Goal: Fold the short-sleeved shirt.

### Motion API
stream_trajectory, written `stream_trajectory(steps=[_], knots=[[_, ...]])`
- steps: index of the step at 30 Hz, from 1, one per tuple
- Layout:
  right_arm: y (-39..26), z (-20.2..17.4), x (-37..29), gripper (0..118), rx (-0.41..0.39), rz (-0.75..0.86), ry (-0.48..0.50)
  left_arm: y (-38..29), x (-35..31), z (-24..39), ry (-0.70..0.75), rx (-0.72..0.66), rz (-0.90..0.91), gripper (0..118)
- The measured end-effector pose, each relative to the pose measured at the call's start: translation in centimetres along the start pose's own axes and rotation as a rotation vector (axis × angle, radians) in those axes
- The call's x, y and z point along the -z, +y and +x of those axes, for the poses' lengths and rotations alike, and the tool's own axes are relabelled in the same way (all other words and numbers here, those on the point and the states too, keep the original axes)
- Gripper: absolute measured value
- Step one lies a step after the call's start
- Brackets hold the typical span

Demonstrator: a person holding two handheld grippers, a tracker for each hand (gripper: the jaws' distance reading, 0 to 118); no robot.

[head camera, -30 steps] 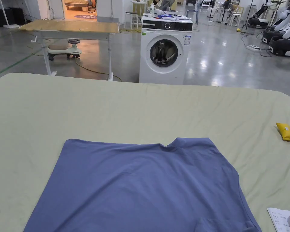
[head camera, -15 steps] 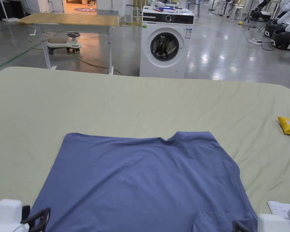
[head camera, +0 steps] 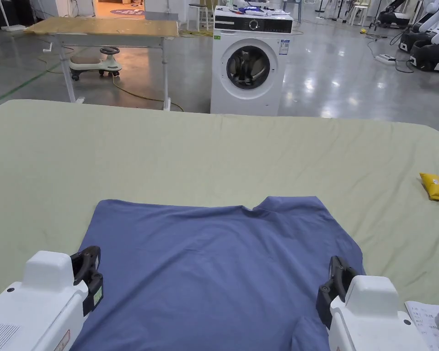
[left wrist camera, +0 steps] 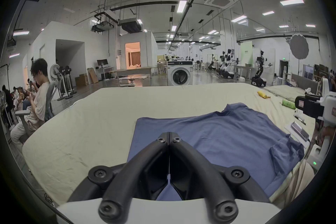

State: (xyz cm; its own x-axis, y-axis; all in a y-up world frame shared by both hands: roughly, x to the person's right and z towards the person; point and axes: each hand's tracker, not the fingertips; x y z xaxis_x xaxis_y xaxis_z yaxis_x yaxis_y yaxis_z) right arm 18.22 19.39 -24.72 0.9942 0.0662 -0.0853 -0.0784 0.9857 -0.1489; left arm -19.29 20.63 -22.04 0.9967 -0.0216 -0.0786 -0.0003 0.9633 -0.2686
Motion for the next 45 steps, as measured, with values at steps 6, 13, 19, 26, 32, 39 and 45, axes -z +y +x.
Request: stream_trajectory(steps=[6, 13, 19, 26, 32, 39, 45], knots=[[0.5, 0.0, -0.6, 0, -0.046, 0.053, 0.006, 0.0, -1.7, -2.5, 0.04, -0.036, -0.001, 0], [-0.3, 0.6, -0.4, 0, -0.052, 0.008, 0.019, -2.2, -3.8, -8.2, 0.009, -0.134, -0.369, 0], [-1.3, 0.5, 0.3, 0, -0.043, -0.075, 0.014, -5.5, -4.3, -10.6, -0.031, -0.233, -0.58, 0], [-2.1, 0.7, 0.5, 0, -0.048, -0.122, 0.022, -7.9, -1.9, -11.2, 0.101, -0.208, -0.72, 67], [-2.3, 1.5, 0.4, 0, -0.04, -0.155, -0.007, -9.3, -0.2, -10.0, 0.137, -0.141, -0.813, 64], [-3.0, 2.5, 0.3, 0, -0.044, -0.18, -0.023, -9.1, 0.4, -8.1, 0.07, -0.081, -0.816, 15], [-3.3, 4.2, -0.3, 0, -0.035, -0.231, -0.017, -9.1, -0.2, -8.4, 0.048, -0.101, -0.79, 3]])
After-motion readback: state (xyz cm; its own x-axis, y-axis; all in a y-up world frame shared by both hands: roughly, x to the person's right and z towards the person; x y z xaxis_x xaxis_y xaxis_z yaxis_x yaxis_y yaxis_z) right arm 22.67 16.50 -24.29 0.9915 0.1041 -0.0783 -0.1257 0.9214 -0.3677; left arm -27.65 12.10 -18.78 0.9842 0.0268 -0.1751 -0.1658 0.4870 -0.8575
